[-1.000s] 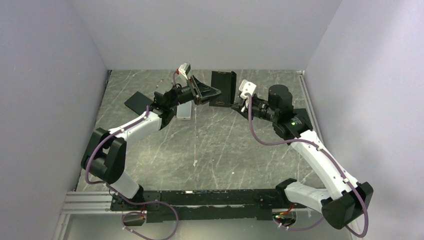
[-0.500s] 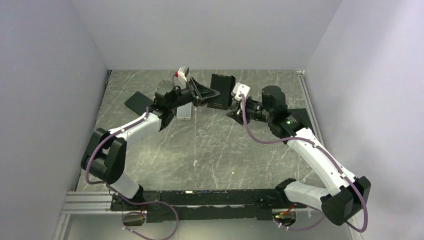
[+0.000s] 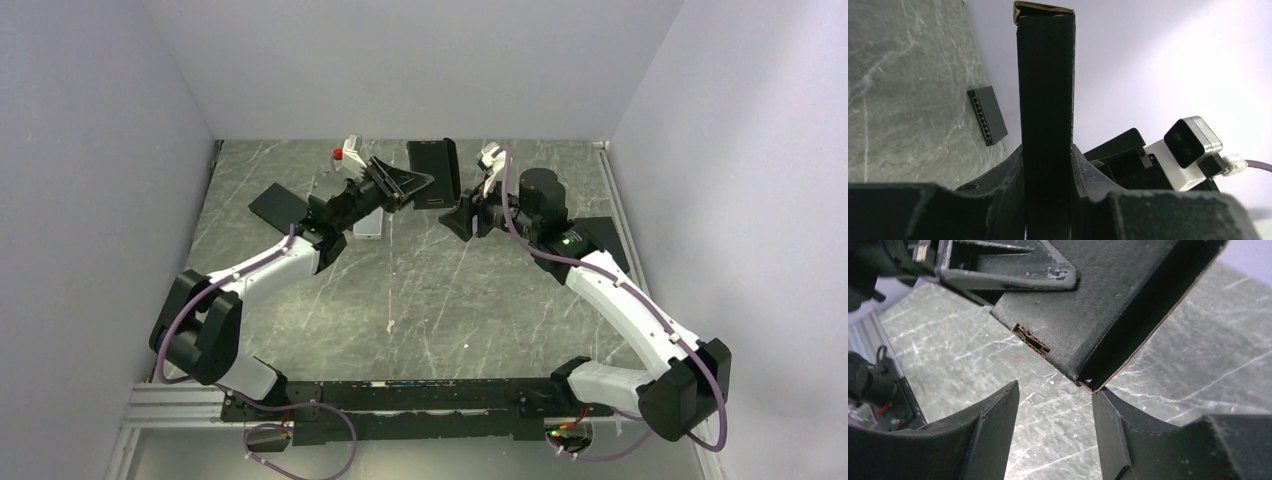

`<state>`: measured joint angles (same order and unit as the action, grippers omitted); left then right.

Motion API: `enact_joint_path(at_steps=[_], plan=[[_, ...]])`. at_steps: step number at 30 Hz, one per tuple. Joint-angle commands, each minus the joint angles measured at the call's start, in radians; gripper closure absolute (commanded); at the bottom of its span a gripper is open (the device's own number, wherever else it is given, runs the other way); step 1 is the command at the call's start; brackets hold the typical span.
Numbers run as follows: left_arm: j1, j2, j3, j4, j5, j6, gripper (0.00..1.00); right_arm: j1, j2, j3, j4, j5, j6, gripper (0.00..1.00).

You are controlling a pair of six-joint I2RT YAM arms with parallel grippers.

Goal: Fold the paper box
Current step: Close the paper box at the center of the board.

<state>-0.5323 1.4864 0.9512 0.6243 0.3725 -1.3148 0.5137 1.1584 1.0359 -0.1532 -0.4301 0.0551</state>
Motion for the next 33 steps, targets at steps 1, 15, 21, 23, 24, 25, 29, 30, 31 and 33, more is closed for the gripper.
enact_joint_path(at_steps=[1, 15, 21, 23, 24, 25, 29, 30, 31, 33], plan=[[-0.052, -0.004, -0.011, 0.017, -0.119, 0.061, 1.00, 0.026, 0.002, 0.013, 0.188, 0.012, 0.210, 0.40], [-0.109, 0.075, 0.037, -0.008, -0.184, 0.057, 1.00, 0.048, 0.012, 0.027, 0.194, -0.022, 0.275, 0.39], [-0.124, 0.079, 0.065, -0.079, -0.217, 0.069, 1.00, 0.051, 0.036, 0.066, 0.146, -0.013, 0.269, 0.41], [-0.131, 0.082, 0.069, -0.094, -0.232, 0.068, 1.00, 0.058, 0.057, 0.084, 0.109, -0.001, 0.252, 0.43], [-0.132, 0.079, 0.068, -0.107, -0.242, 0.064, 1.00, 0.060, 0.062, 0.095, 0.095, 0.008, 0.238, 0.45], [-0.133, 0.076, 0.061, -0.113, -0.253, 0.060, 1.00, 0.067, 0.065, 0.103, 0.077, 0.028, 0.221, 0.46], [-0.133, 0.070, 0.058, -0.132, -0.270, 0.047, 1.00, 0.072, 0.075, 0.123, 0.040, 0.019, 0.177, 0.46], [-0.133, 0.070, 0.065, -0.150, -0.272, 0.049, 1.00, 0.079, 0.076, 0.127, 0.033, 0.014, 0.159, 0.46], [-0.135, 0.073, 0.072, -0.169, -0.273, 0.048, 1.00, 0.088, 0.080, 0.137, 0.016, 0.013, 0.136, 0.46], [-0.135, 0.078, 0.084, -0.194, -0.276, 0.046, 1.00, 0.105, 0.094, 0.159, -0.010, 0.002, 0.109, 0.45]])
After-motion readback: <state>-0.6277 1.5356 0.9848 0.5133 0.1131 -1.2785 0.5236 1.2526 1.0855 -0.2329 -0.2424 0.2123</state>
